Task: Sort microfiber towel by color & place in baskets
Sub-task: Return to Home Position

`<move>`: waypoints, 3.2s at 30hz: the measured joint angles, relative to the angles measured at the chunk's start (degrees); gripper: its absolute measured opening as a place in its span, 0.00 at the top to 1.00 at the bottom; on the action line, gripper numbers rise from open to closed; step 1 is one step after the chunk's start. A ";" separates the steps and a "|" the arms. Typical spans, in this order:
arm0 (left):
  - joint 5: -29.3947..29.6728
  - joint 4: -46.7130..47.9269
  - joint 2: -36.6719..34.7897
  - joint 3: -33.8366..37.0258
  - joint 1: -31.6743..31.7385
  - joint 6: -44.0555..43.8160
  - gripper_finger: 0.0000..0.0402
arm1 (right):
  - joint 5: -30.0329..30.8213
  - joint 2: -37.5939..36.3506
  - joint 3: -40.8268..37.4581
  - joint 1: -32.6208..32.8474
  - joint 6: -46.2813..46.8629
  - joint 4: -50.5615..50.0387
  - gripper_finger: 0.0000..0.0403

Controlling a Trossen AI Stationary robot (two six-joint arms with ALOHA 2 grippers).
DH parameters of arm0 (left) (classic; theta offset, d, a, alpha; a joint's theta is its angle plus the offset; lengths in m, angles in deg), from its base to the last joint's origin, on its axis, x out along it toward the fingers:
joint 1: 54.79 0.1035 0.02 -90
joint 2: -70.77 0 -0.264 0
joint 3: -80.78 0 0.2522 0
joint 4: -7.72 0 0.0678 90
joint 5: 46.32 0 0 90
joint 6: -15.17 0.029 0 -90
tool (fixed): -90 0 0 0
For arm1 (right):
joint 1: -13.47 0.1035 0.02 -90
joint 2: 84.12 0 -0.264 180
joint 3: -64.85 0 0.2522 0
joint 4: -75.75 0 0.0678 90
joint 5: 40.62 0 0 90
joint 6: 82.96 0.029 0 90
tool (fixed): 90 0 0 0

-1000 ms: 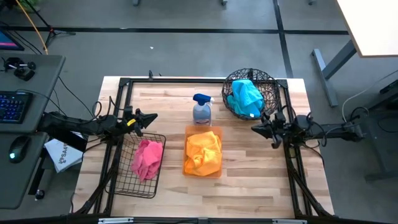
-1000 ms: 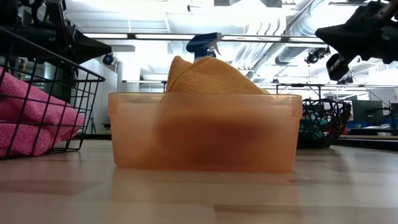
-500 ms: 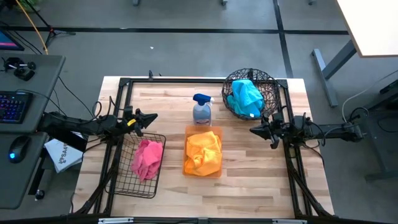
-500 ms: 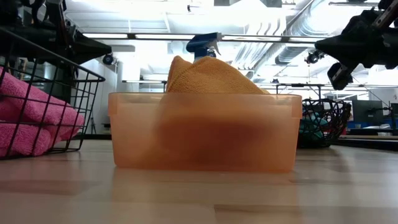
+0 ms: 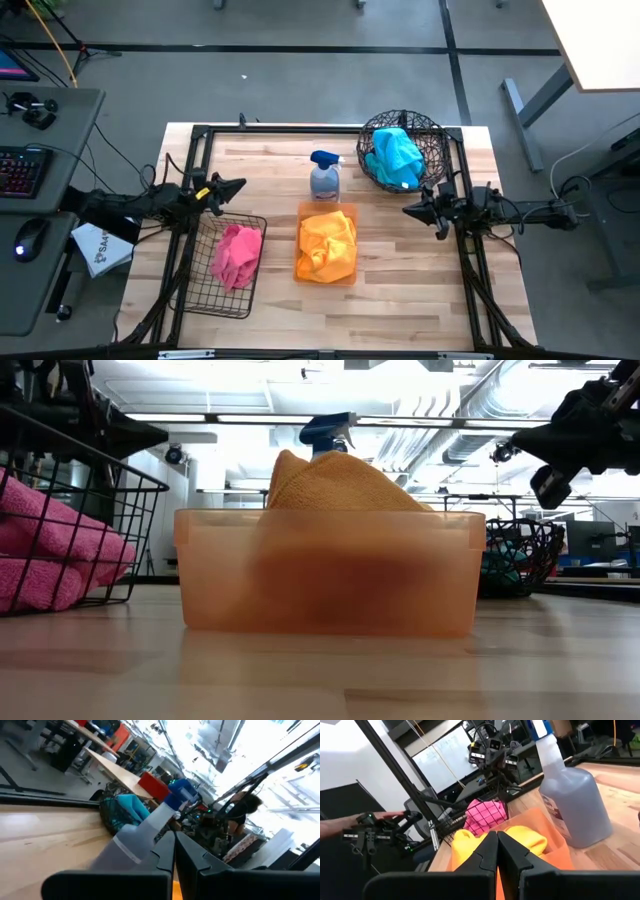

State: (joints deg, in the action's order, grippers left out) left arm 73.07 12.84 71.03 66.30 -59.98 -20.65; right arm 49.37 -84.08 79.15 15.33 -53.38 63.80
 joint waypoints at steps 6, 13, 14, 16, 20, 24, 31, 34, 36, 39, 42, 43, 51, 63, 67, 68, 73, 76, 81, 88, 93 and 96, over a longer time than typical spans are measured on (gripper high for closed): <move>-0.54 4.86 -0.01 -0.03 -0.13 0.00 1.00 | 0.02 0.34 0.00 0.00 0.00 -0.80 1.00; -0.52 4.66 -0.05 -0.03 -0.13 0.02 1.00 | 0.02 0.34 0.00 0.02 0.00 -0.80 1.00; -0.50 4.46 -0.05 -0.02 -0.10 0.02 1.00 | 0.02 0.34 0.00 0.02 0.00 -0.80 1.00; -0.51 3.73 -0.08 -0.03 0.17 0.02 1.00 | 0.02 0.34 0.00 0.00 0.00 -0.80 1.00; -0.51 4.57 -0.05 -0.01 0.87 0.02 1.00 | 0.02 0.34 0.00 0.00 0.00 -0.78 1.00; -0.66 4.64 -0.05 -0.01 1.11 1.28 1.00 | 0.02 0.34 0.00 0.00 0.00 -0.78 1.00; -13.09 5.05 -0.05 -0.01 1.05 14.11 1.00 | 0.02 0.34 -0.02 0.00 0.00 -0.78 1.00; -23.56 7.15 -0.08 -0.01 1.01 20.43 1.00 | 0.02 0.34 -0.02 0.02 -0.02 -0.78 1.00; -27.91 8.12 -0.05 -0.01 0.84 23.24 1.00 | 0.02 0.34 -0.02 0.00 -0.02 -0.78 1.00; -28.40 7.85 -0.08 -0.01 0.49 23.99 1.00 | 0.02 0.34 -0.02 0.02 -0.02 -0.75 1.00; -27.27 7.95 -0.08 -0.01 -0.03 23.83 1.00 | 0.02 0.36 -0.02 0.00 -0.02 -0.75 1.00; -27.26 7.86 -0.08 -0.01 -0.29 23.38 1.00 | 0.02 0.36 -0.02 0.01 -0.02 -0.75 1.00; -27.24 8.06 0.54 -0.01 -1.38 23.03 1.00 | 0.02 0.36 -0.02 0.01 -0.02 -0.75 1.00; -27.24 7.95 0.54 -0.01 -1.36 22.99 1.00 | 0.02 0.36 -0.02 0.00 -0.02 -0.75 1.00; -27.22 7.94 0.54 -0.01 -1.36 22.99 1.00 | 0.02 0.36 -0.02 0.01 -0.02 -0.75 1.00; -27.22 7.93 0.54 -0.01 -1.36 22.99 1.00 | 0.02 0.36 -0.02 0.02 -0.01 -0.75 1.00; -27.22 7.93 0.54 -0.01 -1.36 22.97 1.00 | 0.02 0.36 -0.02 0.00 0.00 -0.76 1.00; -27.22 7.95 0.54 -0.01 -1.36 22.97 1.00 | 0.02 0.36 -0.02 0.01 -0.02 -0.75 1.00; -27.22 7.95 0.54 -0.01 -1.36 22.98 1.00 | 0.02 0.36 -0.02 0.01 -0.01 -0.75 1.00; -27.22 7.95 0.54 -0.01 -1.36 22.98 1.00 | 0.02 0.36 -0.02 0.01 -0.02 -0.75 1.00; -27.22 7.93 0.54 -0.01 -1.35 22.97 1.00 | 0.02 0.36 -0.02 0.00 -0.01 -0.76 1.00; -27.22 7.95 0.54 -0.01 -1.34 22.97 1.00 | 0.02 0.36 -0.02 0.02 0.00 -0.75 1.00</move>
State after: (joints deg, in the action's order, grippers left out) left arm 45.86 20.79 71.57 66.29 -61.32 2.31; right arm 49.39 -83.71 79.13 15.36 -53.38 63.05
